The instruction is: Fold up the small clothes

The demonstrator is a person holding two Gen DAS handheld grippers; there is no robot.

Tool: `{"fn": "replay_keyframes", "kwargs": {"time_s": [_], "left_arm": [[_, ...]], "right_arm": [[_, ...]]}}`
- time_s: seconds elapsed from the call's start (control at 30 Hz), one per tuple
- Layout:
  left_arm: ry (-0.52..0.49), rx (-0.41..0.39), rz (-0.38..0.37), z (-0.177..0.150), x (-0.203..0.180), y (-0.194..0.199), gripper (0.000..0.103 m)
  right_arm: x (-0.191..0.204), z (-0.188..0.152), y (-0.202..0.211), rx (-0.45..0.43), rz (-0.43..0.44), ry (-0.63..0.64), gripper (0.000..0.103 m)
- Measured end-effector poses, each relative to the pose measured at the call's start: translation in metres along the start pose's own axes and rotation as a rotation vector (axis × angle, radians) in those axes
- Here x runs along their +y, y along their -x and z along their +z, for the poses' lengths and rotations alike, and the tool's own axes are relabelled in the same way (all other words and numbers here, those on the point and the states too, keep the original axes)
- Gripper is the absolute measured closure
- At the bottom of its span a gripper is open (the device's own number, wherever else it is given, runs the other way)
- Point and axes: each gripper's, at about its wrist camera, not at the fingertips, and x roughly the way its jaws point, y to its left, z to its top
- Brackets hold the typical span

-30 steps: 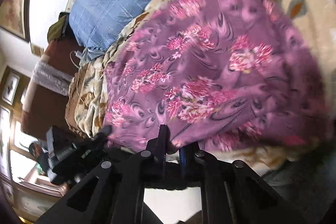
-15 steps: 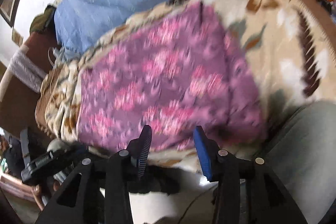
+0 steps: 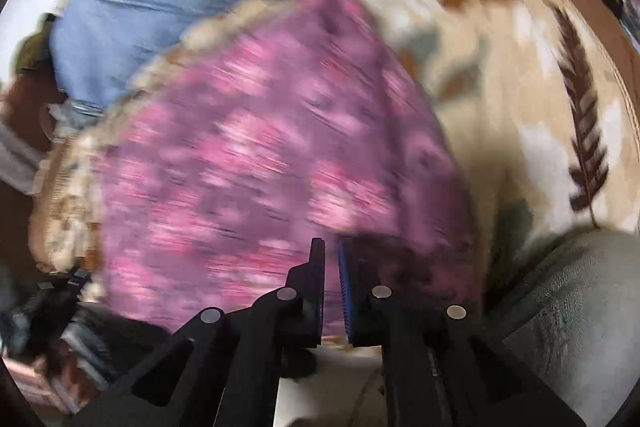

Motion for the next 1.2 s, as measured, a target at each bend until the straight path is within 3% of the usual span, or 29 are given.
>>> {"fn": "replay_keyframes", "kwargs": {"time_s": [0.07, 0.1, 0.13, 0.27, 0.37, 0.47, 0.6, 0.73, 0.93, 0.97, 1.03, 1.13, 1.2], "left_arm": [[0.040, 0.010, 0.003, 0.003, 0.011, -0.004, 0.057], [0.053, 0.025, 0.011, 0.005, 0.016, -0.008, 0.057], [0.059, 0.038, 0.013, 0.006, 0.019, -0.012, 0.057], [0.048, 0.105, 0.015, 0.004, 0.030, -0.030, 0.057], [0.061, 0.138, -0.048, -0.003, 0.032, -0.038, 0.057], [0.047, 0.133, -0.062, -0.004, 0.027, -0.040, 0.046], [0.035, 0.129, -0.057, -0.005, 0.025, -0.042, 0.043], [0.048, 0.113, -0.044, -0.005, 0.029, -0.043, 0.048], [-0.024, 0.077, 0.024, -0.008, 0.013, -0.045, 0.048], [-0.035, 0.066, 0.038, -0.009, 0.010, -0.046, 0.050], [-0.078, 0.053, 0.080, -0.010, 0.004, -0.047, 0.090], [-0.102, 0.027, 0.053, -0.012, 0.002, -0.039, 0.094], [-0.157, -0.050, 0.052, -0.015, -0.006, -0.023, 0.094]], "right_arm": [[0.028, 0.010, 0.012, -0.025, 0.096, 0.042, 0.058], [0.042, 0.013, 0.013, -0.030, 0.147, 0.062, 0.047], [0.060, 0.017, 0.011, -0.032, 0.205, 0.092, 0.043], [0.145, 0.031, -0.027, 0.053, 0.352, 0.222, 0.042], [0.192, 0.032, -0.054, 0.110, 0.400, 0.284, 0.042], [0.236, 0.033, -0.082, 0.166, 0.415, 0.343, 0.042], [0.264, 0.031, -0.116, 0.263, 0.423, 0.345, 0.042], [0.284, 0.023, -0.139, 0.355, 0.393, 0.375, 0.044], [0.300, 0.025, -0.154, 0.427, 0.326, 0.406, 0.042], [0.304, 0.027, -0.158, 0.440, 0.322, 0.407, 0.042], [0.307, 0.028, -0.161, 0.457, 0.306, 0.406, 0.042], [0.310, 0.028, -0.166, 0.472, 0.295, 0.391, 0.042], [0.313, 0.026, -0.169, 0.482, 0.283, 0.390, 0.042]]}}
